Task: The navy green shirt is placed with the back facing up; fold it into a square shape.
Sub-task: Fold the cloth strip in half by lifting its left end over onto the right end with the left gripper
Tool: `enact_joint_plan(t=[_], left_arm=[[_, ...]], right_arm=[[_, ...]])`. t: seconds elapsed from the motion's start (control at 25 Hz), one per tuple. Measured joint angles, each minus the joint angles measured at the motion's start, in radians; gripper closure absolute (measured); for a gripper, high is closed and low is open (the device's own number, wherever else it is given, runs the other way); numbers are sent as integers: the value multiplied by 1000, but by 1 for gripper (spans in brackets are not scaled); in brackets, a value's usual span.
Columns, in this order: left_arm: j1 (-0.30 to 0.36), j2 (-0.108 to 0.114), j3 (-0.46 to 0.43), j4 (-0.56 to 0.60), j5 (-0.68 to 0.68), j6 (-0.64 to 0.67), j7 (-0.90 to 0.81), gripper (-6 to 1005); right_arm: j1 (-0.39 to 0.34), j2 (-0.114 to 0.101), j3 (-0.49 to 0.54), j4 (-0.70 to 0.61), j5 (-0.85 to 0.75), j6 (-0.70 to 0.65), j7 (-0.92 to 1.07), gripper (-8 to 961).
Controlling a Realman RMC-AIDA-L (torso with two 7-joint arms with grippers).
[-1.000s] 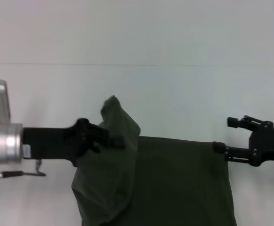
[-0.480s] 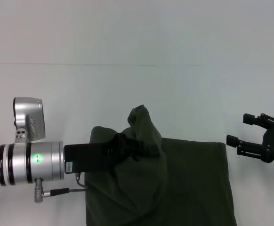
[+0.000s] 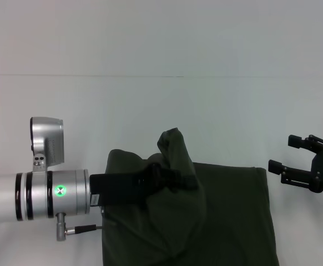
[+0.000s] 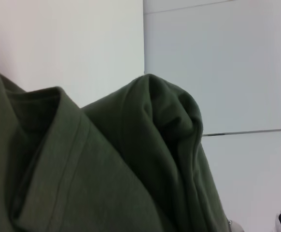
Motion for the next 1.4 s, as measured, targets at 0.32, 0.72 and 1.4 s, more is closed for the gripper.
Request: enact_joint_plan(t=[0.32, 0.72, 1.4], left_arm=[[-26, -4, 21, -65, -1, -40, 23, 907], [-7, -4, 8, -132, -113, -59, 135, 668], [123, 28, 103, 153, -132, 271, 587, 95]], right_arm=[[-1, 1, 22, -1, 0, 3, -1, 28], [-1, 2, 71, 5, 1, 3, -1, 29], [23, -18, -9, -79, -54, -275, 181, 29]])
